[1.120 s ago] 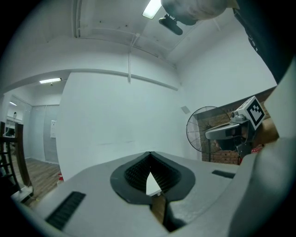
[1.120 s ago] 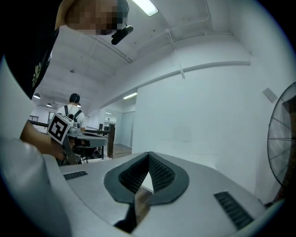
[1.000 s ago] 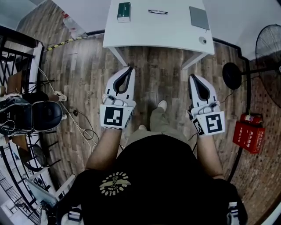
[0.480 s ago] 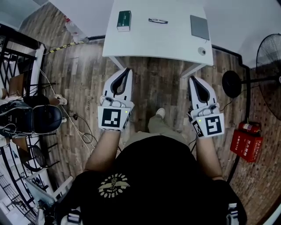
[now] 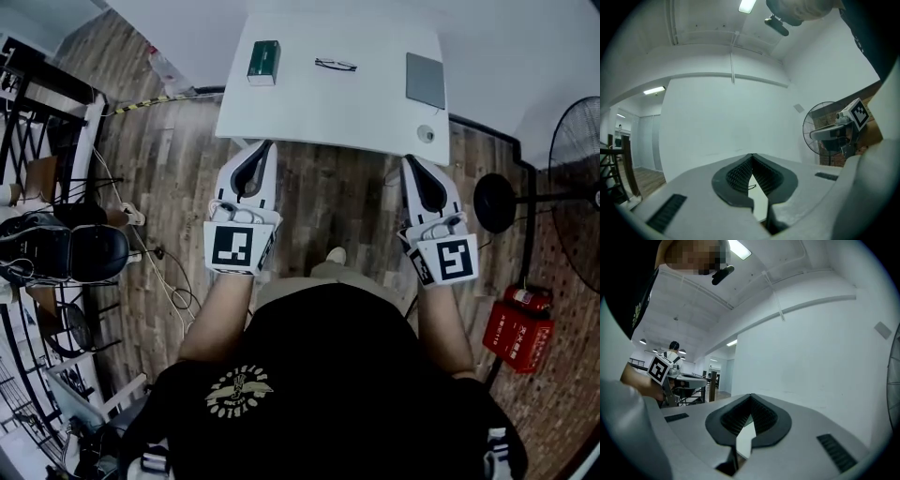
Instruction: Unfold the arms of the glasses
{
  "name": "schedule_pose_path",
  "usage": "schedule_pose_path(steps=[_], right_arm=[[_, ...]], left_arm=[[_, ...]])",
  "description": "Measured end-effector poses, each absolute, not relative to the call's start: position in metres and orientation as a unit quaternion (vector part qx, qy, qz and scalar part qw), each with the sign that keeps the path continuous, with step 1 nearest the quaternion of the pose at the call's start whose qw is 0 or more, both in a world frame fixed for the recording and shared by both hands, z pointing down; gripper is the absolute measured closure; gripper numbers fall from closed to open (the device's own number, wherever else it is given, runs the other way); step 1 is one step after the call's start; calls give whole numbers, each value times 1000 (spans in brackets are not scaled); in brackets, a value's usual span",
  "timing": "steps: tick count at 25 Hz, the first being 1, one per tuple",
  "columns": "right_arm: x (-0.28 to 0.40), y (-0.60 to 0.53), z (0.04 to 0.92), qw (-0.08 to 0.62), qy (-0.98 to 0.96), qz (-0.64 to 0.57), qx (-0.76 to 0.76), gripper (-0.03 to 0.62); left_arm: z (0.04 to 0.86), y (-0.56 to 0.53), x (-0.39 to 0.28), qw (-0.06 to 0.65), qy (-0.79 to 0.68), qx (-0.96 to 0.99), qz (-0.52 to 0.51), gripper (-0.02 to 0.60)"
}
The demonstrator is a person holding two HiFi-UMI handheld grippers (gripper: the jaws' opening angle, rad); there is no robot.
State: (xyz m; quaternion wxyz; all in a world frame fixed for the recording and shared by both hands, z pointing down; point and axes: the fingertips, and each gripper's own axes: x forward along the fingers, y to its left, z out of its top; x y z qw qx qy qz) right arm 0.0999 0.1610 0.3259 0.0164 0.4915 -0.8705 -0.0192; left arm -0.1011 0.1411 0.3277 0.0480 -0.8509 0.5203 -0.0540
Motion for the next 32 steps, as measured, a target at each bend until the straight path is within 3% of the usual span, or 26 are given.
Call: schedule_pose_path(steps=[18,32], right_arm=[[94,125,329,0,-886,-23,464,595],[83,51,335,21,-871,-25,490,595]], left_arm=[[334,113,-103,31,533,-844,-47,574],[334,27,-107,38,505,-861,-51,575]])
